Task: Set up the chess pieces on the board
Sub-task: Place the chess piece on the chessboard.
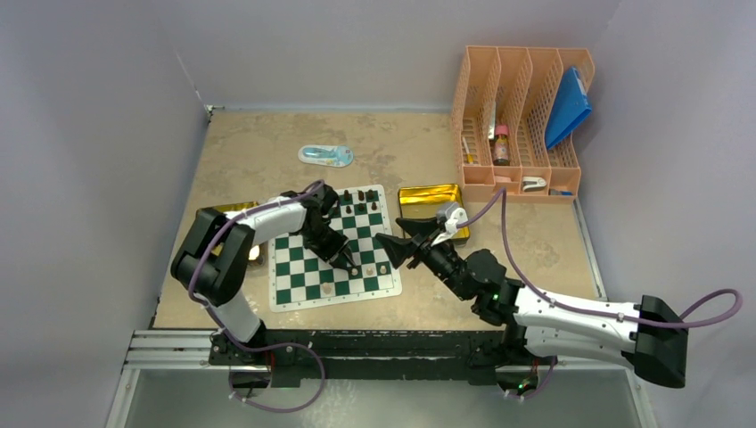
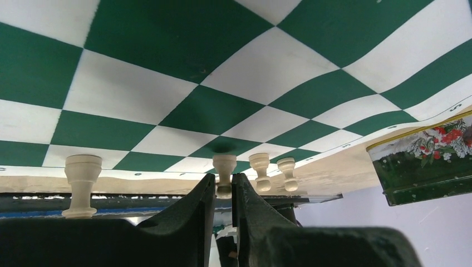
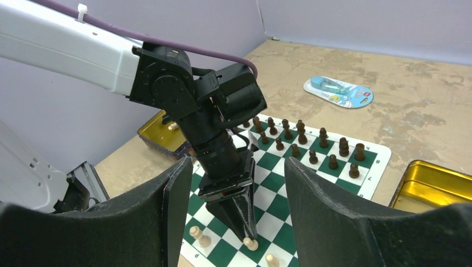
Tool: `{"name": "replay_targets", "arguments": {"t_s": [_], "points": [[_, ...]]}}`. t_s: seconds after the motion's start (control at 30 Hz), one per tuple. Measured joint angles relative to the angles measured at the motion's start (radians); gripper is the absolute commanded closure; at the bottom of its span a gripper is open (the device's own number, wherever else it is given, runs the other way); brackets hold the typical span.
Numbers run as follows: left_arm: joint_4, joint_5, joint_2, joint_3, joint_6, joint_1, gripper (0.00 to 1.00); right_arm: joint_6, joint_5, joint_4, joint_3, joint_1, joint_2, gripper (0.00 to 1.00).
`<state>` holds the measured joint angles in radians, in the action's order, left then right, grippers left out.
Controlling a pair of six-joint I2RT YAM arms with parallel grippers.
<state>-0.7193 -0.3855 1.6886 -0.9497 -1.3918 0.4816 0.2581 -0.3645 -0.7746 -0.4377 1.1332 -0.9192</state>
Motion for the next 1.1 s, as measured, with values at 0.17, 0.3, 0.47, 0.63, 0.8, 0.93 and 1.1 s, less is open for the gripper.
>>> {"name": "replay_targets", "arguments": {"t_s": [0.17,0.3,0.47,0.63,0.8,0.93,1.1], "points": [[0.000,0.008,0.005,-0.006,-0.004,0.003,0.81,-0.006,-0.013,0.003,0.006,0.000,0.029,0.36],[0.000,0.015,0.018,-0.018,-0.004,0.003,0.77,-0.010,-0.018,0.004,0.006,0.000,0.041,0.35],[-0.013,0.032,0.032,-0.043,-0.003,0.006,0.68,-0.016,-0.020,0.007,0.013,0.000,0.045,0.35],[-0.058,0.080,0.024,-0.096,-0.004,0.014,0.60,-0.019,-0.019,0.007,0.018,0.000,0.045,0.35],[-0.121,0.164,-0.013,-0.172,-0.003,0.023,0.56,-0.029,-0.019,0.007,0.019,0.000,0.056,0.34],[-0.143,0.268,-0.045,-0.216,0.027,0.025,0.53,-0.031,-0.016,0.005,0.019,0.000,0.064,0.33],[-0.181,0.444,-0.050,-0.280,0.134,0.025,0.53,-0.033,0.000,0.005,0.019,0.000,0.050,0.32]]}}
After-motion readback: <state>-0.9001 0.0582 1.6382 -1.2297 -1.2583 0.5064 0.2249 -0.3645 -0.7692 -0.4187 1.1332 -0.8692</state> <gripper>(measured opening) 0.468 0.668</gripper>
